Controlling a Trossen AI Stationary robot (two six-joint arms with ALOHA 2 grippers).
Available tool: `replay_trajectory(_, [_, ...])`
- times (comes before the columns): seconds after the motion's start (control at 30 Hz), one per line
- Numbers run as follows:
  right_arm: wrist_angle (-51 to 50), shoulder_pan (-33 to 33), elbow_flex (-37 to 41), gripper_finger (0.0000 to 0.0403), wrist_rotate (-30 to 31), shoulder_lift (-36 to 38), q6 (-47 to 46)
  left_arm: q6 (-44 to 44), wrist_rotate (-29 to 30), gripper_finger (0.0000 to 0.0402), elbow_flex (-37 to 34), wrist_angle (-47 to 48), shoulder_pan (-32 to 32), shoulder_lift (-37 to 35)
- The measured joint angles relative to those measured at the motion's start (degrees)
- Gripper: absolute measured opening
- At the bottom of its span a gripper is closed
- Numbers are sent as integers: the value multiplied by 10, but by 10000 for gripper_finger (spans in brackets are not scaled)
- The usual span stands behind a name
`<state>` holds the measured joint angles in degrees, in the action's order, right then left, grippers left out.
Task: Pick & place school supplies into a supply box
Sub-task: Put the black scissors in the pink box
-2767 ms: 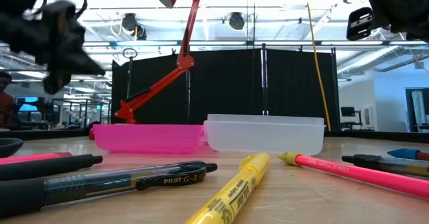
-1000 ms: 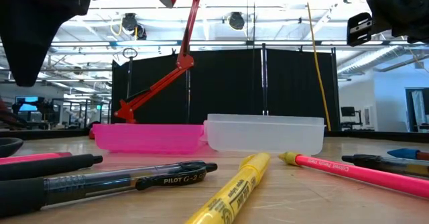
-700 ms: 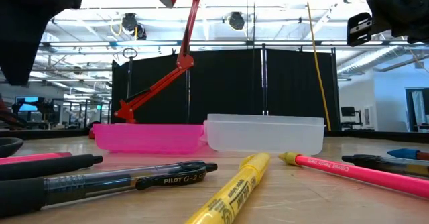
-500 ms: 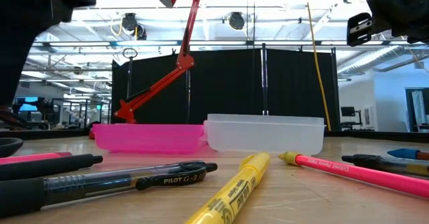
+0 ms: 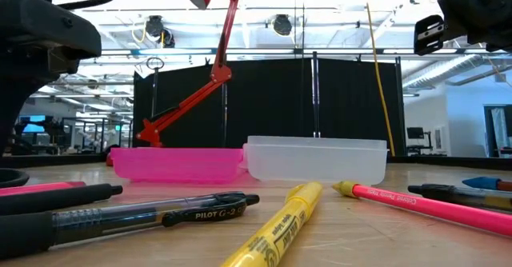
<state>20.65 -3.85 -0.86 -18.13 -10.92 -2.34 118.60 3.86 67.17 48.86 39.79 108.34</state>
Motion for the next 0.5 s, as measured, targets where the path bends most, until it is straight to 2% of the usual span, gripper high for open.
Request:
replay_trajectory(0.23, [0,0,0,0,0,0,0,9,-4,189,-22,-8,-13,-1])
replay_trajectory(0.5, [-3,0,0,0,0,0,0,13,17,133,-42,-53,-25,-3])
